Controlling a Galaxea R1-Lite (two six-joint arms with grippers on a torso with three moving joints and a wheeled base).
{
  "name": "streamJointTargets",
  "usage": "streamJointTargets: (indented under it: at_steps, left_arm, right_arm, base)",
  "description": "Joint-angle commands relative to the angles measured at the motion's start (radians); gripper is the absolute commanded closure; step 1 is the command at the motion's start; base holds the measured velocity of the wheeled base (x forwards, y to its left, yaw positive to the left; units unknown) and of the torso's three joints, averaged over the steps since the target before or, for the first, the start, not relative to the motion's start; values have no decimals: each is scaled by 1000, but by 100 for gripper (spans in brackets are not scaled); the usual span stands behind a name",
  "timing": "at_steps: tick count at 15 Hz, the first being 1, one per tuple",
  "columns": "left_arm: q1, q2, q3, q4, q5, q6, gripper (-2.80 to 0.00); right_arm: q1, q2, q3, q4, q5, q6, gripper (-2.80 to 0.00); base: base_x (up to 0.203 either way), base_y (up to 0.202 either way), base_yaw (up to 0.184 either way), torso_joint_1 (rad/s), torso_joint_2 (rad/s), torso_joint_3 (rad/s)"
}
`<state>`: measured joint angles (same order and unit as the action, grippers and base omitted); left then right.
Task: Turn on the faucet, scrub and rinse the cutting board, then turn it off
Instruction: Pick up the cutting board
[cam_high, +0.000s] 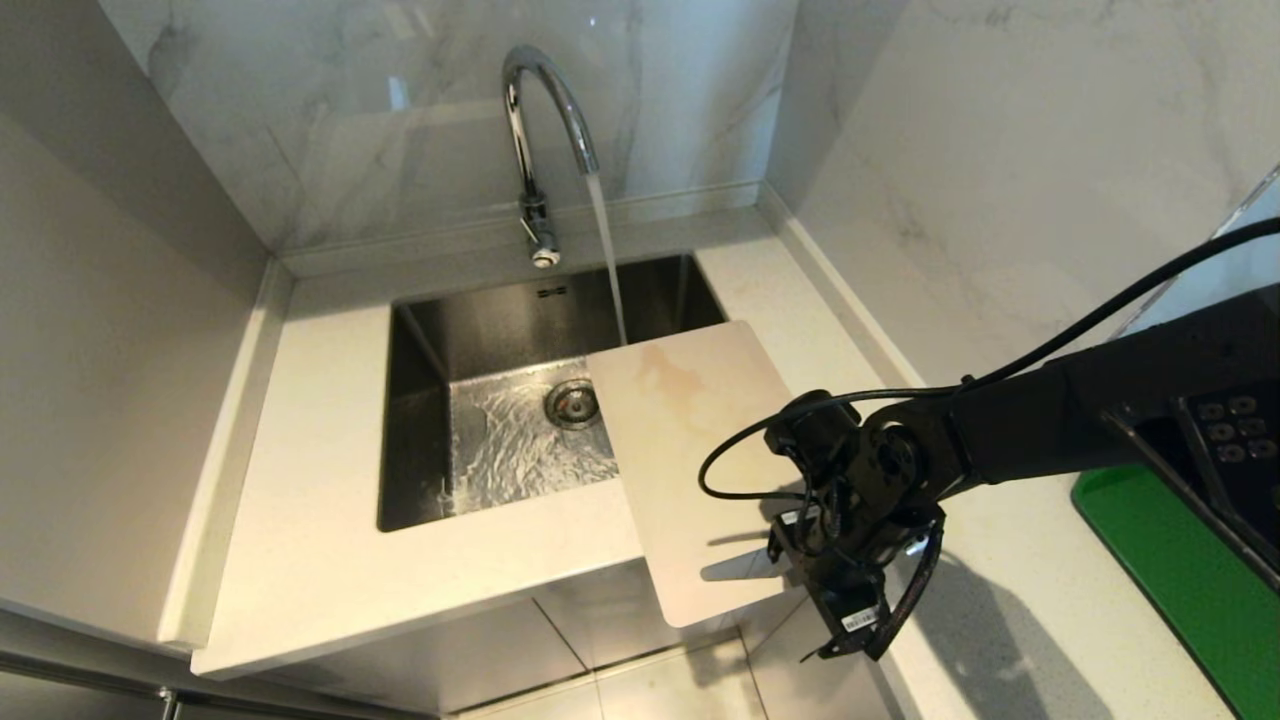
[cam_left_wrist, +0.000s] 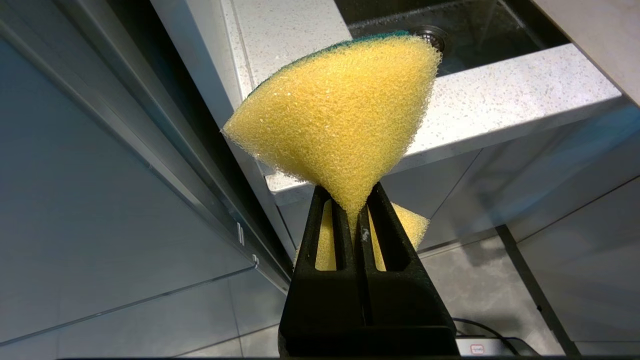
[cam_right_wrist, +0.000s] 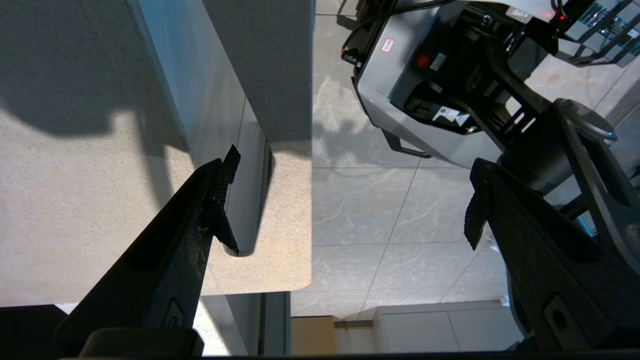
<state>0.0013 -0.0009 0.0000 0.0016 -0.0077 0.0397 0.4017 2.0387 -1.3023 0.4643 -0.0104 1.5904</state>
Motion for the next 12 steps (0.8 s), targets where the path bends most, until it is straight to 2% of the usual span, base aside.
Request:
streamJointTargets:
  at_steps: [1, 12]
  left_arm:
    - [0, 1, 2, 0, 0, 0, 0]
    - [0, 1, 2, 0, 0, 0, 0]
  right_arm:
    - [0, 23, -15, 2, -3, 10, -280]
    - [0, 40, -1, 8, -6, 6, -280]
  base:
    - [0, 0, 0, 0, 0, 0]
    - [0, 0, 0, 0, 0, 0]
